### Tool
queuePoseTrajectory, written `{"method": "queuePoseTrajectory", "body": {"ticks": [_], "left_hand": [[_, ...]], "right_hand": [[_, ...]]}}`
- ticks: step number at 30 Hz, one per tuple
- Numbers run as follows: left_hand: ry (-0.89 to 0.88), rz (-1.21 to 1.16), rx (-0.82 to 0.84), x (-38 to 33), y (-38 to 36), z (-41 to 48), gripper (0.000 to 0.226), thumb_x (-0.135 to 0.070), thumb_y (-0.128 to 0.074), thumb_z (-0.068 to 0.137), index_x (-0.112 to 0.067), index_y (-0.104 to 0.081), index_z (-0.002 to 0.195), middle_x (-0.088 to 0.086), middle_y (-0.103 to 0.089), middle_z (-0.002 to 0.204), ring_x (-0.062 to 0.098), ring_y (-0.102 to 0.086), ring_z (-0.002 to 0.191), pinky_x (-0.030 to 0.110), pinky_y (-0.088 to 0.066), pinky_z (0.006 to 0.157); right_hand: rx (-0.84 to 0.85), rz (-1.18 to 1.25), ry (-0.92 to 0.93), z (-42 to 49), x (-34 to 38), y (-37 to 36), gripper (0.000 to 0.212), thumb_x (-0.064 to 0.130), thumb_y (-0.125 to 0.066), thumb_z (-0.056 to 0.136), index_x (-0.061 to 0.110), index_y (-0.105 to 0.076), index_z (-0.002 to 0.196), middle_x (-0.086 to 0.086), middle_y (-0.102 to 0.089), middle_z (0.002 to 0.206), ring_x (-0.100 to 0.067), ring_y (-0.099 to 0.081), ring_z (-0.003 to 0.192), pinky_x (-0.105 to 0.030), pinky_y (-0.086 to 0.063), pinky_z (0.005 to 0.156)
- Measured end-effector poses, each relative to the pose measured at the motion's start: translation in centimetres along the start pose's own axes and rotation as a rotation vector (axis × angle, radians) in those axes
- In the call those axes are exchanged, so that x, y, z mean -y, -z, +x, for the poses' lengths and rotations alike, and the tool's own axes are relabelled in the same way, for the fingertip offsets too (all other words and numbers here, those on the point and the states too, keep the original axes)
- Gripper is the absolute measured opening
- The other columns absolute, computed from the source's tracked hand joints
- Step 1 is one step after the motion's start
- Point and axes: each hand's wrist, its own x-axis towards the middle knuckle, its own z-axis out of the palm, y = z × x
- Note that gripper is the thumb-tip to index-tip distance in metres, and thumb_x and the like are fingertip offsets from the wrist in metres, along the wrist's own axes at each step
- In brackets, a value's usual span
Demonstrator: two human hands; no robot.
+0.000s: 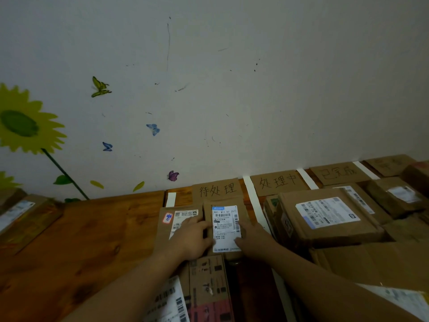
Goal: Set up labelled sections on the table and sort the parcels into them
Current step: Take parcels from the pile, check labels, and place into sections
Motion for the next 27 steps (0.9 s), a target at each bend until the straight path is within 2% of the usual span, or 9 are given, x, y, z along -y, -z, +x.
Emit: {"method": "queuePoseTrajectory", "body": {"ticks": [3,6,10,11,13,16,19,22,27], "left_hand": [[0.014,0.045,-0.039,0.0,0.7,-0.7,0.055,-0.043,-0.054,0.090,-0.033,-0.037,0.142,-0.004,-0.029,0.152,0.020,-0.025,0.139,0.040,-0.023,0.112],[0.078,0.021,-0.065,1.0,2.1,-1.7,0.058,-0.041,-0.053,0.092,-0.031,-0.031,0.145,-0.001,-0.020,0.157,0.023,-0.017,0.143,0.042,-0.018,0.115],[0.117,-0.004,-0.120,4.4,4.7,-4.2,0.061,-0.040,-0.056,0.089,-0.029,-0.033,0.144,0.000,-0.025,0.154,0.022,-0.021,0.141,0.040,-0.022,0.116],[0.130,0.006,-0.143,5.4,5.4,-5.2,0.060,-0.040,-0.056,0.090,-0.029,-0.033,0.144,0.000,-0.025,0.154,0.022,-0.019,0.142,0.039,-0.019,0.117],[0.164,0.035,-0.174,7.9,6.9,-7.6,0.061,-0.041,-0.054,0.091,-0.027,-0.031,0.146,0.003,-0.022,0.156,0.023,-0.013,0.145,0.037,-0.014,0.118],[0.233,0.036,-0.187,13.1,9.0,-12.2,0.065,-0.042,-0.053,0.092,-0.022,-0.026,0.148,0.007,-0.016,0.158,0.022,-0.010,0.146,0.030,-0.010,0.116],[0.323,-0.003,-0.189,19.7,10.2,-18.2,0.068,-0.045,-0.052,0.092,-0.023,-0.024,0.149,0.009,-0.012,0.158,0.026,-0.009,0.146,0.033,-0.010,0.116],[0.432,-0.045,-0.179,26.8,10.8,-24.3,0.069,-0.047,-0.052,0.092,-0.023,-0.022,0.149,0.008,-0.011,0.159,0.027,-0.010,0.146,0.034,-0.013,0.116],[0.608,-0.160,-0.222,36.7,11.4,-33.9,0.073,-0.049,-0.057,0.088,-0.025,-0.024,0.149,0.007,-0.015,0.158,0.026,-0.014,0.145,0.036,-0.018,0.117]], "right_hand": [[-0.033,-0.066,0.001,-0.6,1.1,0.9,0.057,0.033,-0.053,0.093,0.029,-0.029,0.145,-0.010,-0.029,0.149,-0.024,-0.047,0.124,-0.037,-0.047,0.100],[-0.090,-0.151,0.050,-1.3,3.4,1.9,0.061,0.038,-0.050,0.095,0.024,-0.026,0.149,-0.008,-0.026,0.151,-0.023,-0.039,0.131,-0.037,-0.040,0.107],[-0.042,-0.134,0.189,-3.0,8.8,2.7,0.041,0.031,-0.047,0.098,0.016,-0.045,0.137,-0.007,-0.050,0.134,-0.018,-0.053,0.109,-0.023,-0.043,0.088],[-0.033,-0.142,0.224,-3.3,10.4,2.5,0.037,0.029,-0.046,0.099,0.014,-0.050,0.132,-0.007,-0.053,0.132,-0.021,-0.053,0.111,-0.024,-0.042,0.091],[-0.020,-0.181,0.262,-3.9,13.6,1.4,0.042,0.032,-0.047,0.098,0.012,-0.048,0.135,-0.012,-0.048,0.139,-0.026,-0.047,0.124,-0.030,-0.039,0.100],[-0.031,-0.282,0.320,-4.5,19.0,-1.9,0.051,0.039,-0.047,0.097,0.013,-0.042,0.140,-0.014,-0.041,0.146,-0.029,-0.039,0.132,-0.034,-0.036,0.104],[0.012,-0.280,0.373,-5.5,25.0,-6.8,0.050,0.039,-0.049,0.096,0.012,-0.046,0.138,-0.015,-0.044,0.143,-0.030,-0.043,0.130,-0.033,-0.038,0.104],[0.097,-0.283,0.410,-6.7,30.9,-12.5,0.058,0.042,-0.050,0.095,0.014,-0.039,0.144,-0.011,-0.035,0.151,-0.028,-0.035,0.137,-0.033,-0.032,0.110],[0.137,-0.264,0.430,-8.6,39.6,-20.9,0.059,0.041,-0.056,0.091,0.017,-0.042,0.143,-0.009,-0.040,0.148,-0.025,-0.045,0.130,-0.029,-0.038,0.102]]}}
